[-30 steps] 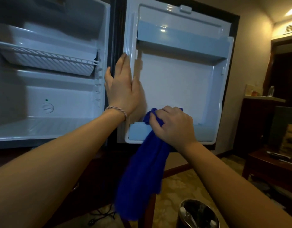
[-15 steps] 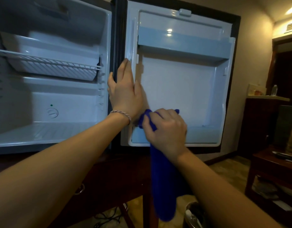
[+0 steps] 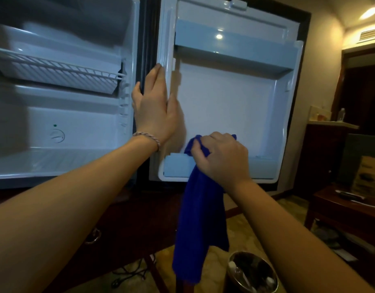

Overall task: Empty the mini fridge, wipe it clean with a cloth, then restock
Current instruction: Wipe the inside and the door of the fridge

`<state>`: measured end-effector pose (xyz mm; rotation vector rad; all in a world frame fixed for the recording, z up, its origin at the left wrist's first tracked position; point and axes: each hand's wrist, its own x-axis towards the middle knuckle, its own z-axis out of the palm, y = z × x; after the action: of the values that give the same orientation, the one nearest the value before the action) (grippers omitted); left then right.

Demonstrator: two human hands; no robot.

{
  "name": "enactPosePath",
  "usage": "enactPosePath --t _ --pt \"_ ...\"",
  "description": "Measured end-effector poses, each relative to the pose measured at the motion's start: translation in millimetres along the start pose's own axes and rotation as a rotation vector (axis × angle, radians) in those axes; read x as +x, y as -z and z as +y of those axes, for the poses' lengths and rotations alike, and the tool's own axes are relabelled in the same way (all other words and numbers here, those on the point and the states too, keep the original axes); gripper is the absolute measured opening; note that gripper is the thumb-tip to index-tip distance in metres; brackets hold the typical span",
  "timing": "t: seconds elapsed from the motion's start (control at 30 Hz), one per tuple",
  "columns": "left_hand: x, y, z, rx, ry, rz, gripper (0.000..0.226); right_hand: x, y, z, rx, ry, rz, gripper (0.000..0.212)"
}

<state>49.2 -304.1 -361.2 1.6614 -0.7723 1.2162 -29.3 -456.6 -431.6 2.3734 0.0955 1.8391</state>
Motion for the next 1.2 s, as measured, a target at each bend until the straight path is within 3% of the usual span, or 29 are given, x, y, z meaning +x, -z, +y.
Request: enactPosePath --t 0.1,0.23,0.5,0.6,0.77,0.9,1.03,1.2 --pt "0.6 -0.3 -0.8 -0.008 -0.022 0.01 0.058 -13.0 19.4 60.2 -0.02 0.029 0.014 0.04" --pt "0.5 -2.1 -3.6 0.001 -0.044 0.03 0.057 -22.6 35.2 98.2 -0.048 0.28 0.085 0.027" --pt "-0.8 -0.9 -6.5 -0.022 -0.037 0.05 0.055 -14.3 50.7 99.6 -0.072 0.155 0.277 0.027" --pt "1.1 1.6 -10.3 -0.022 -0.053 0.043 0.055 -3.5 61.7 100.8 -0.135 0.126 0.28 0.03" --pt "3.9 1.9 -14.0 -0.02 -0.078 0.038 0.055 -35.5 47.7 88.5 -0.205 0.202 0.181 0.027" --pt "2.8 0.7 -12.0 -0.025 -0.071 0.047 0.053 -40.2 30.1 72.9 -0.142 0.08 0.312 0.025" --pt "0.7 -0.9 -6.6 -0.003 -0.055 0.036 0.055 -25.1 3.2 23.3 -0.049 0.043 0.326 0.025" --pt "-3.6 0.4 -3.5 -0.004 -0.001 0.021 0.055 -11.9 -9.5 -15.8 -0.005 0.099 0.208 0.028"
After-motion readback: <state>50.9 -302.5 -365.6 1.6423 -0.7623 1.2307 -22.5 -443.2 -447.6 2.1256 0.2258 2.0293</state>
